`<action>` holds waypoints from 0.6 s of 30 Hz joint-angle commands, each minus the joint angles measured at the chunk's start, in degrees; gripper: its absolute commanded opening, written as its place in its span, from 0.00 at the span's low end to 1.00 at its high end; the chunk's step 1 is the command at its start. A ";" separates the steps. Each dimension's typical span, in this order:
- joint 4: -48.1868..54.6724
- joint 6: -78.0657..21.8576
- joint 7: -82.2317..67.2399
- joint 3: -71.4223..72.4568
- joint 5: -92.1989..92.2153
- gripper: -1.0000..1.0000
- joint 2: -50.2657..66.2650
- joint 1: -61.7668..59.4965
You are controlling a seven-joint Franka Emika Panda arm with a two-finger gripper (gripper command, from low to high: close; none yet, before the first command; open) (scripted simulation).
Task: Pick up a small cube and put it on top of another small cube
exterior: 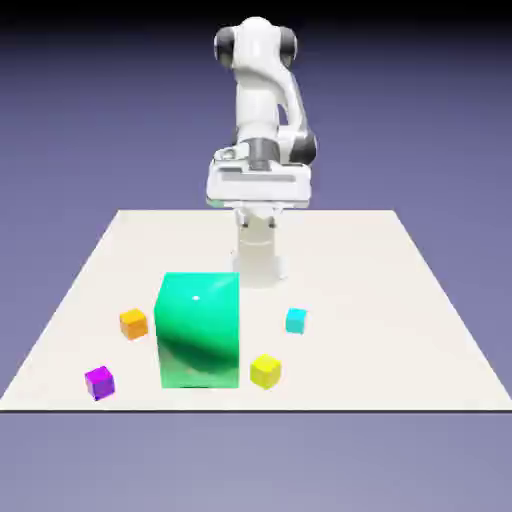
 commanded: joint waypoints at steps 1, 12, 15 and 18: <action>-0.44 -0.82 -1.03 -1.20 -1.27 0.50 1.10 2.08; -5.25 -9.81 -12.39 -14.34 -15.25 0.50 13.20 24.92; -6.56 -12.26 -15.49 -17.92 -19.06 0.50 16.49 31.15; -7.88 -14.71 -18.59 -21.51 -22.88 0.50 19.79 37.38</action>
